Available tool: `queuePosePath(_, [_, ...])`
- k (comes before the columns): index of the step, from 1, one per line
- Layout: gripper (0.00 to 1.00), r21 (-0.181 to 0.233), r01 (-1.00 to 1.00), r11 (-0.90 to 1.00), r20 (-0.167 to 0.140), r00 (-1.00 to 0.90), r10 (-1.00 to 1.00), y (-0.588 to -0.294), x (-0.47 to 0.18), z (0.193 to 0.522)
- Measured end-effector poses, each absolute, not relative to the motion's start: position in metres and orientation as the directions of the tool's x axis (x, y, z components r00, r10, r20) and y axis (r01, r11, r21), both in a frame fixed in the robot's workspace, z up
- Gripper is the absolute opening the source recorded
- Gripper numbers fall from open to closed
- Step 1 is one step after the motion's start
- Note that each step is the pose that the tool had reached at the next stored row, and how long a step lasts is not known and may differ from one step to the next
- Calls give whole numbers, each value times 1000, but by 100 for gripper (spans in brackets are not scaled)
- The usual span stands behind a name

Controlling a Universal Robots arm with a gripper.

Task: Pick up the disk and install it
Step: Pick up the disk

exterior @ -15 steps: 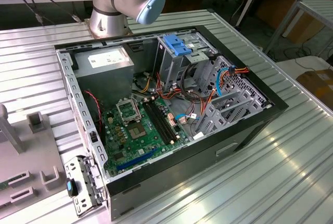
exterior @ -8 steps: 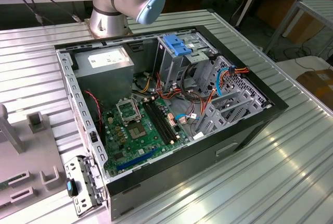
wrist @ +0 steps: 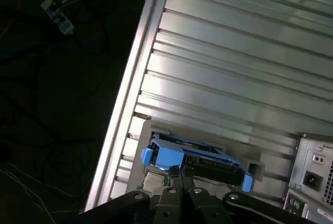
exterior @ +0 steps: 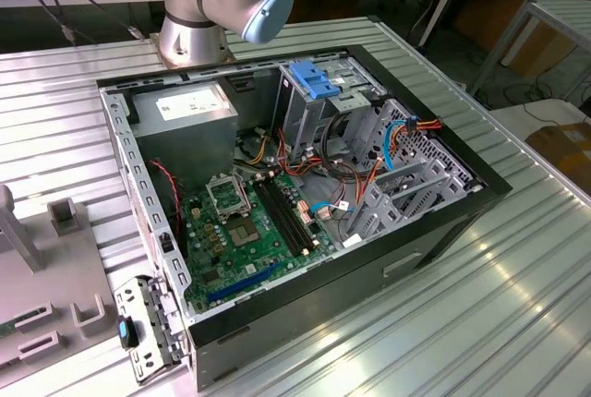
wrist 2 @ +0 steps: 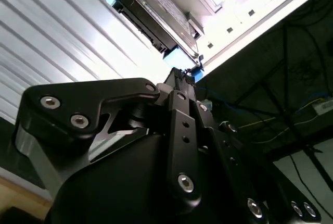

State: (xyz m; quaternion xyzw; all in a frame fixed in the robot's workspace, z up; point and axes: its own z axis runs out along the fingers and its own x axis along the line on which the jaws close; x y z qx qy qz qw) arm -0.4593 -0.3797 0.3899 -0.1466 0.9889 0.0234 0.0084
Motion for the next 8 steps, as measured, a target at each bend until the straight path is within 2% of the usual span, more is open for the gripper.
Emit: queuePosePath(8, [11, 42, -520, 853, -23, -854, -520, -380, -459, 390])
